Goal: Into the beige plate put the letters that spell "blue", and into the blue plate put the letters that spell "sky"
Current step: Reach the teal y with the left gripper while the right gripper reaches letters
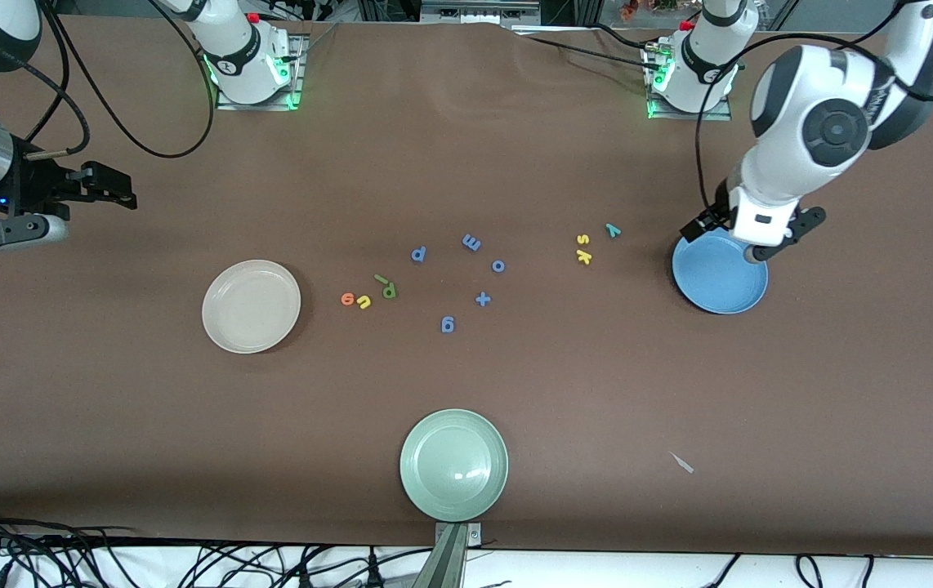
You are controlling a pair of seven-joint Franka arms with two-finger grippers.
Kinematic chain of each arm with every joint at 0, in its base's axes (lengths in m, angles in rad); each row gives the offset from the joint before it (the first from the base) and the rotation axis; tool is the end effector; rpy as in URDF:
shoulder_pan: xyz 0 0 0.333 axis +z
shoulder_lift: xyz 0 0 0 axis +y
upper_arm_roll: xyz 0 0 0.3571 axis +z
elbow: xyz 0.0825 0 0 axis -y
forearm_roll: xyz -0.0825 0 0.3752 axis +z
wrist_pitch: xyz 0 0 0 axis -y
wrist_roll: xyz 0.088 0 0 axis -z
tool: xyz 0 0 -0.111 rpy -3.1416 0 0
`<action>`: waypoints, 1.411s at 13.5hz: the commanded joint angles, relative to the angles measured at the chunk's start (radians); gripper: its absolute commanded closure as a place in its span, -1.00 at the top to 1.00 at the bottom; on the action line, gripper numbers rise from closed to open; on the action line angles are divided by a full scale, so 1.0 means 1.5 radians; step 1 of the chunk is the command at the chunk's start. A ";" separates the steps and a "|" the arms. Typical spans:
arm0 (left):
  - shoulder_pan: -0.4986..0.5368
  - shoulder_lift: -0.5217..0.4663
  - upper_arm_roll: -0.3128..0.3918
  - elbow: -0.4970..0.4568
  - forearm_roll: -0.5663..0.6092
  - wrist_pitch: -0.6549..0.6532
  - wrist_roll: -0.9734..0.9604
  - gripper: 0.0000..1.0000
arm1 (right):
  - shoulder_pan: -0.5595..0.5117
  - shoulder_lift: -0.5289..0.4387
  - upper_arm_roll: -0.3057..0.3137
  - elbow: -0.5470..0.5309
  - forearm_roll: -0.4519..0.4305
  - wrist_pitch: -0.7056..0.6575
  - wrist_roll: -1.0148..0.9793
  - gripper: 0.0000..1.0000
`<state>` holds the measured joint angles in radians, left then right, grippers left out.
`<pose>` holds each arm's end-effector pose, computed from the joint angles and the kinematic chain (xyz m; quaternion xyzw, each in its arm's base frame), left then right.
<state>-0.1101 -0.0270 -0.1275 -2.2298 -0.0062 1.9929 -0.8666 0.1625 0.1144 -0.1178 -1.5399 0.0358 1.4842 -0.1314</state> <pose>0.4734 -0.1153 0.4101 -0.9452 -0.3093 0.0898 0.0542 0.5703 0.0338 0.6054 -0.9925 -0.0875 0.0840 0.0148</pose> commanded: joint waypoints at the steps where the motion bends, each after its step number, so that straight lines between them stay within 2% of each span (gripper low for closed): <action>1: 0.007 -0.020 -0.027 -0.067 -0.018 0.061 -0.053 0.98 | 0.000 0.009 0.001 0.004 -0.011 -0.010 -0.010 0.99; 4: 0.003 -0.008 -0.072 -0.140 -0.019 0.165 -0.146 0.98 | 0.003 0.020 0.003 0.005 0.005 -0.007 0.003 0.98; 6: 0.004 0.009 -0.078 -0.146 -0.018 0.180 -0.196 0.98 | 0.019 0.025 0.007 0.003 0.033 -0.004 0.005 0.99; 8: 0.005 0.009 -0.082 -0.184 -0.025 0.258 -0.228 0.98 | 0.030 0.039 0.007 -0.001 0.041 0.012 0.017 0.98; 9: 0.001 0.014 -0.082 -0.201 -0.054 0.301 -0.228 0.98 | 0.040 0.046 0.008 -0.003 0.042 0.027 0.031 0.99; 11: 0.000 0.028 -0.083 -0.223 -0.076 0.371 -0.229 0.95 | 0.063 0.065 0.008 -0.015 0.046 0.080 0.064 0.98; 14: -0.001 0.085 -0.094 -0.227 -0.078 0.437 -0.231 0.93 | 0.101 0.107 0.008 -0.019 0.083 0.155 0.169 0.99; 17: -0.002 0.119 -0.105 -0.227 -0.078 0.467 -0.256 0.83 | 0.138 0.147 0.008 -0.022 0.085 0.212 0.218 0.99; 19: -0.002 0.138 -0.119 -0.226 -0.078 0.489 -0.273 0.79 | 0.176 0.177 0.008 -0.040 0.085 0.288 0.260 0.99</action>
<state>-0.1105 0.1559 -0.2860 -2.5748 -0.0921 2.6970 -1.2541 0.3846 0.3461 -0.0997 -1.5772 0.1459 1.8332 0.2056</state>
